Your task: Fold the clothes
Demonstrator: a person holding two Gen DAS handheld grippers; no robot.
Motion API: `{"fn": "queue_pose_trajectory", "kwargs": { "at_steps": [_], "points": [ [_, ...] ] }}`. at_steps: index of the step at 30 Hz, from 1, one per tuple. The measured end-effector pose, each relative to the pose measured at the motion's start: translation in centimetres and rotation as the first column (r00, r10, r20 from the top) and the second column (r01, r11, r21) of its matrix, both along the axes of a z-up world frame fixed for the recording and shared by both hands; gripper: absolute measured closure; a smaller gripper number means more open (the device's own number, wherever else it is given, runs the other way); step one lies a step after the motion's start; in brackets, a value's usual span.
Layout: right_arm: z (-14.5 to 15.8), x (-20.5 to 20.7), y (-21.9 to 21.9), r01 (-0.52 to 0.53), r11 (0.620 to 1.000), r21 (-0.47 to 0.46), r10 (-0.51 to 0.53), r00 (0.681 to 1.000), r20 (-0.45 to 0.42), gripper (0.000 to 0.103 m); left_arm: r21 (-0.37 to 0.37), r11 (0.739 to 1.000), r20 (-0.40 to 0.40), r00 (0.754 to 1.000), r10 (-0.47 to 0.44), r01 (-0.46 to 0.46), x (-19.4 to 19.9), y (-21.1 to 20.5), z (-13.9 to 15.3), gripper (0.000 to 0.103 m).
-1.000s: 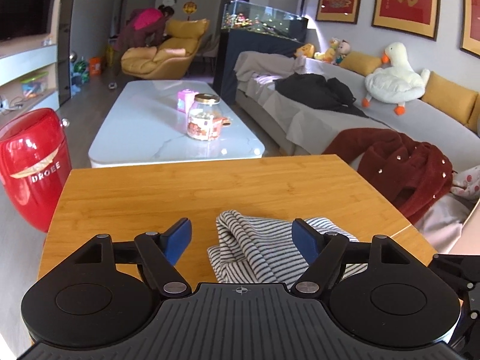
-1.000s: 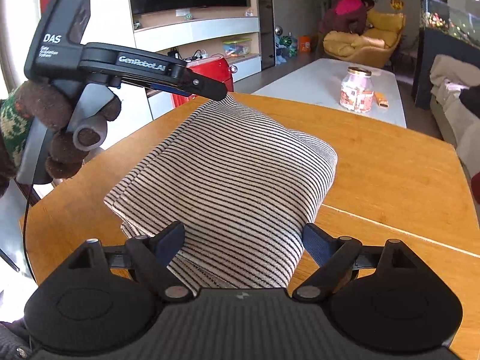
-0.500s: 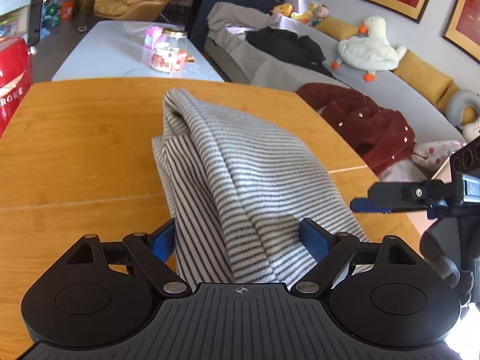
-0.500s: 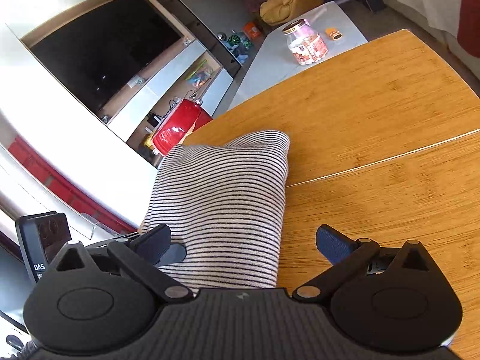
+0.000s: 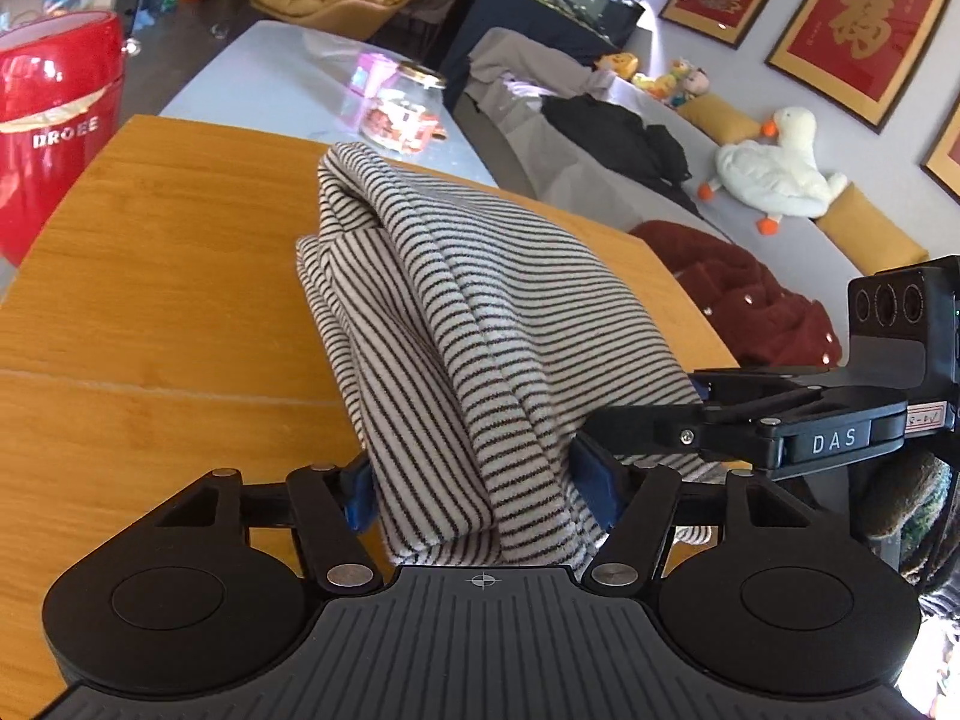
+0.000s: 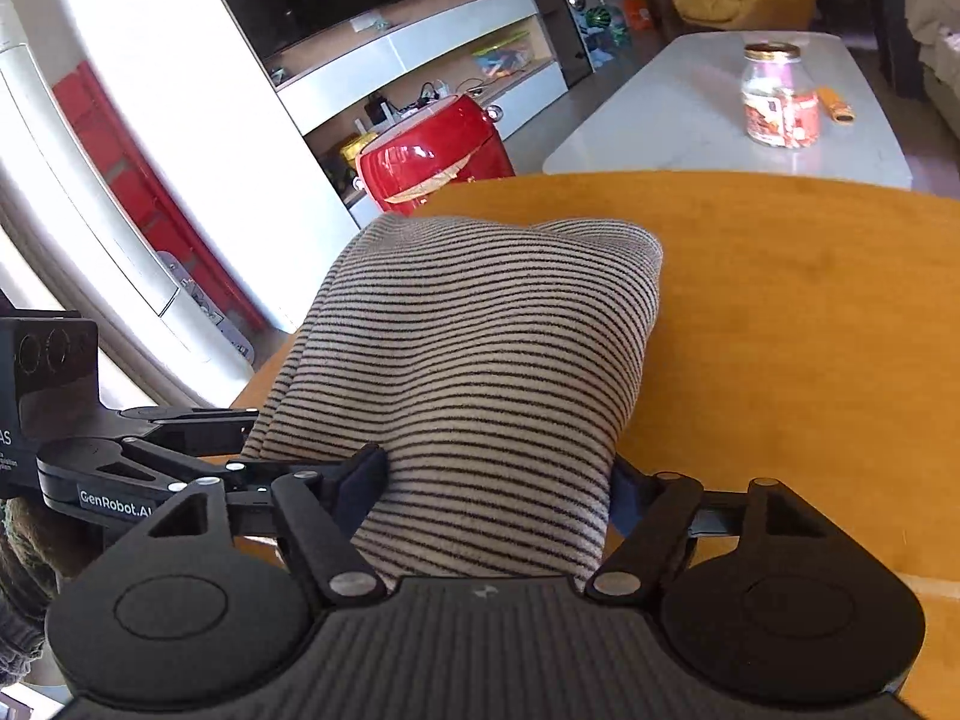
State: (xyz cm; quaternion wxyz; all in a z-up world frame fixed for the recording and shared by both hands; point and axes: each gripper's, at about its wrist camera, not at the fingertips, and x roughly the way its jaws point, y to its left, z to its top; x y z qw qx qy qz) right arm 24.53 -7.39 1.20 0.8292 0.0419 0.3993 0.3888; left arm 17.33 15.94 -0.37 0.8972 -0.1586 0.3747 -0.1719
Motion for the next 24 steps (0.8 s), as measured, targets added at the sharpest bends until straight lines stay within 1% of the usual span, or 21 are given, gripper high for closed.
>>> {"fn": "queue_pose_trajectory", "kwargs": {
  "at_steps": [3, 5, 8, 11, 14, 19, 24],
  "points": [
    [-0.2, 3.9, 3.1, -0.018, 1.000, 0.002, 0.018, 1.000, 0.008, 0.031, 0.013, 0.998, 0.000, 0.998, 0.055, -0.055, 2.2, 1.9, 0.3, 0.034],
    [-0.7, 5.9, 4.6, -0.029, 1.000, 0.011, 0.029, 1.000, -0.004, 0.031, 0.021, 0.996, 0.001, 0.996, 0.091, -0.091, 3.6, 3.1, 0.5, 0.034],
    [-1.1, 7.6, 6.0, -0.045, 0.999, 0.028, 0.045, 0.999, -0.006, 0.031, 0.034, 0.989, 0.002, 0.989, 0.146, -0.146, 5.8, 5.0, 0.8, 0.034],
    [-1.6, 8.7, 6.6, -0.057, 0.998, 0.035, 0.056, 0.998, 0.012, 0.029, 0.029, 0.986, 0.004, 0.987, 0.162, -0.162, 6.7, 6.1, 0.6, 0.034],
    [-2.2, 9.4, 6.2, -0.053, 0.997, 0.063, 0.053, 0.999, -0.003, 0.029, 0.016, 0.986, 0.005, 0.986, 0.167, -0.167, 7.0, 6.7, 0.4, 0.034],
    [-2.4, 9.6, 5.6, -0.051, 0.996, 0.075, 0.052, 0.999, -0.015, 0.027, 0.011, 0.988, 0.010, 0.988, 0.156, -0.156, 7.2, 6.5, 0.4, 0.034],
    [-2.1, 9.6, 5.8, -0.050, 0.997, 0.066, 0.050, 0.999, -0.002, 0.027, 0.011, 0.988, 0.011, 0.988, 0.152, -0.153, 7.1, 6.2, 0.4, 0.036]
  ]
}}
